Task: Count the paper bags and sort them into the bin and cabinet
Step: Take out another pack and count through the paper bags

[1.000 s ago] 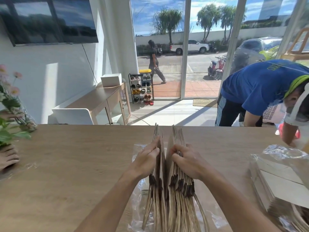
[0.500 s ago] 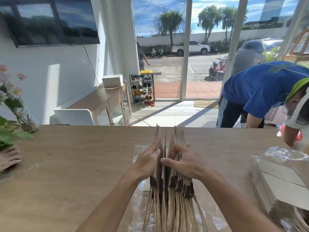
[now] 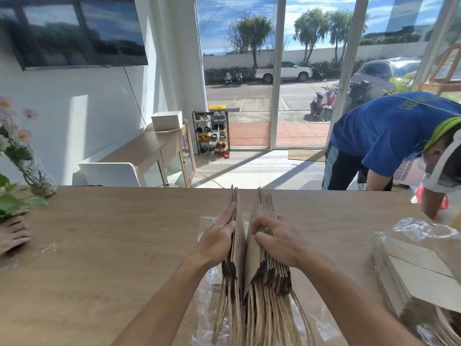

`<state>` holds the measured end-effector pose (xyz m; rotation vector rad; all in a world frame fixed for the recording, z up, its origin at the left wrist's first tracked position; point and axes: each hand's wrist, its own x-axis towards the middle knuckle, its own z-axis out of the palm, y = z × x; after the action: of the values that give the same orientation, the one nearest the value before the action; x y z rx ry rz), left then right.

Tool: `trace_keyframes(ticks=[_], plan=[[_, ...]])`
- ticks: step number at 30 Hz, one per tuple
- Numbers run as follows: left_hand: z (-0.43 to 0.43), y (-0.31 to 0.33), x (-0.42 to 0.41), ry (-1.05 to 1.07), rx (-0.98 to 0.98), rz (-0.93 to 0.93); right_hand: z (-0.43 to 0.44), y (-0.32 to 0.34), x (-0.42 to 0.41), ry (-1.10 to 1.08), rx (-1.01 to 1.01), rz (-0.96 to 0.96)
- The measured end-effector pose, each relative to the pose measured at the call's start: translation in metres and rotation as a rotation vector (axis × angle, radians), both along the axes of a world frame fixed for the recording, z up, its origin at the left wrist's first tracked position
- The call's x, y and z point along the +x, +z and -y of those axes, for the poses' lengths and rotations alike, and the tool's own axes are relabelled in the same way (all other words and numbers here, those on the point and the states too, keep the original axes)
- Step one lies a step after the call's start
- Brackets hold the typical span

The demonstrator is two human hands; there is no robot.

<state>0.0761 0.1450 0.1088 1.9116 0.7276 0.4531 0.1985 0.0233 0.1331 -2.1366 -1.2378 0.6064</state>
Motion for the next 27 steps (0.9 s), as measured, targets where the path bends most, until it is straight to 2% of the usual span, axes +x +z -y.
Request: trace_keyframes(ticks=[17, 27], plan=[[0.006, 0.012, -0.01, 0.018, -0.084, 0.039, -0.007, 0.008, -0.011, 0.007, -0.044, 0.116], [0.008, 0.016, -0.014, 0.02, -0.097, 0.075, -0.009, 0.001, -0.008, 0.013, -0.022, 0.055]])
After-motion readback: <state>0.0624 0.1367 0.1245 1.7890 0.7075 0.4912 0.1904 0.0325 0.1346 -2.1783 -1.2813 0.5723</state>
